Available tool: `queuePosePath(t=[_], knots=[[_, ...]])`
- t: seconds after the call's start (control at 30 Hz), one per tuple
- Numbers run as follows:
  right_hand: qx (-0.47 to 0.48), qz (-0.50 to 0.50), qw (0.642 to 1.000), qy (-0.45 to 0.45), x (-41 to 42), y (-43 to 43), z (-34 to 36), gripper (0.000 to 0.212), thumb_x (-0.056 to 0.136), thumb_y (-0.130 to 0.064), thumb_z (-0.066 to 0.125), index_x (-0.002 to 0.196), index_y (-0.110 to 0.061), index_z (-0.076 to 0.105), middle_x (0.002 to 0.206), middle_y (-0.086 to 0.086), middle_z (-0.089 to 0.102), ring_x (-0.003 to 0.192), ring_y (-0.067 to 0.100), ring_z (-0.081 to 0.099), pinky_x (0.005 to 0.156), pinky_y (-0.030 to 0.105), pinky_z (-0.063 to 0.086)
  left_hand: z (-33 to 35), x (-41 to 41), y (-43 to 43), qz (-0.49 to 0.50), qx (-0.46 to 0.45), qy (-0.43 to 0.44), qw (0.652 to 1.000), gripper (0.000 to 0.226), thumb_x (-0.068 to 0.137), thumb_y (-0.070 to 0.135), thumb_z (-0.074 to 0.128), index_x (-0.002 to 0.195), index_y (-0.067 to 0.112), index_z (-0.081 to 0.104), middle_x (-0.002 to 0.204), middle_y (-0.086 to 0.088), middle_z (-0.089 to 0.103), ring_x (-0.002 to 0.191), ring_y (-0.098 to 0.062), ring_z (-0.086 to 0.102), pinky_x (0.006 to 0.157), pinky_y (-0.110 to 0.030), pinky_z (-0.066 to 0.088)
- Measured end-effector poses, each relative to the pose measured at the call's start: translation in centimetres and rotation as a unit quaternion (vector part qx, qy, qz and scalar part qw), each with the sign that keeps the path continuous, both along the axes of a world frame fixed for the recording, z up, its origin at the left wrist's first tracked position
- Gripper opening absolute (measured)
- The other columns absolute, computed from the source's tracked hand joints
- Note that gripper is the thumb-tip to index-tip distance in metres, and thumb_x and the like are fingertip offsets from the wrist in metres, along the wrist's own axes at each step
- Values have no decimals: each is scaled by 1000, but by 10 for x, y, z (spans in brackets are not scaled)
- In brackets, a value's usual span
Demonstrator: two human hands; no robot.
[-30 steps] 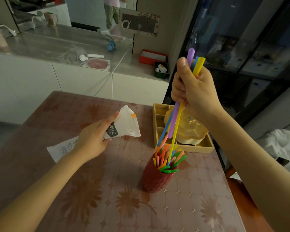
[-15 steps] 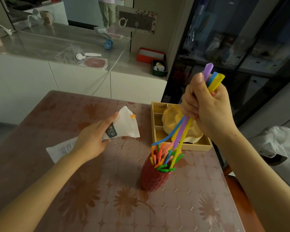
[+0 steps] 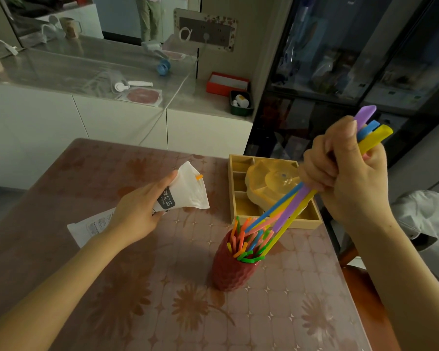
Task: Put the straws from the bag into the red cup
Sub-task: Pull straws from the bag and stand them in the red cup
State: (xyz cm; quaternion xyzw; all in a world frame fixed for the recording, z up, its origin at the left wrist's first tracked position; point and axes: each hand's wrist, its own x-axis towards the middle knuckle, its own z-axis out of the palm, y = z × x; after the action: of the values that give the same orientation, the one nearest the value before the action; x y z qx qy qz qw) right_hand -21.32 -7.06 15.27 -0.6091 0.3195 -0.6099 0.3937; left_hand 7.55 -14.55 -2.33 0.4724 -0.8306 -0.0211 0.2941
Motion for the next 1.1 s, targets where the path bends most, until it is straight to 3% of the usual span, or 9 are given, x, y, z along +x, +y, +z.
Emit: queuePosePath(t=[0.2,0.43,0.63,0.87,1.0,1.1], knots=[[48,-5,999,14,6,-11,-2,41,99,-29,39,60,-18,41,47,-8,38,38,9,32,38,22,28,4,-6,-1,-6,-6,1,1000,104,60,5,83,140,31,22,108,-10,66,80,-30,65,57,-36,51],[103,-10,993,62,37,-39,-16,31,99,-24,44,72,-9,42,51,-2,36,42,10,33,40,22,31,6,-14,0,-16,8,-6,1000,106,60,1,82,140,33,19,100,-12,66,75,-30,63,56,-37,51],[92,-17,992,82,47,-52,-22,38,99,-28,46,63,-13,41,48,-8,42,40,9,38,40,22,37,6,-14,2,-17,9,-15,1000,107,58,0,82,139,31,20,96,-10,66,71,-29,62,53,-32,46],[66,6,996,60,31,-31,-31,37,99,-27,45,65,-13,41,49,-8,40,40,9,36,40,20,34,4,-12,1,-12,11,-22,1000,107,57,1,83,140,30,21,97,-9,67,71,-27,62,53,-30,45],[26,-4,998,63,18,-9,-36,37,95,-36,44,58,-28,46,48,-12,42,39,8,38,41,20,36,1,-12,0,0,19,-29,999,106,63,8,82,141,34,15,102,-6,66,76,-24,62,55,-30,44],[27,-10,998,62,20,-4,-43,39,95,-32,43,58,-19,42,47,-4,39,40,12,37,40,22,35,0,-12,-2,-2,24,-21,999,104,66,10,80,141,37,14,101,-5,65,76,-24,61,54,-31,45]])
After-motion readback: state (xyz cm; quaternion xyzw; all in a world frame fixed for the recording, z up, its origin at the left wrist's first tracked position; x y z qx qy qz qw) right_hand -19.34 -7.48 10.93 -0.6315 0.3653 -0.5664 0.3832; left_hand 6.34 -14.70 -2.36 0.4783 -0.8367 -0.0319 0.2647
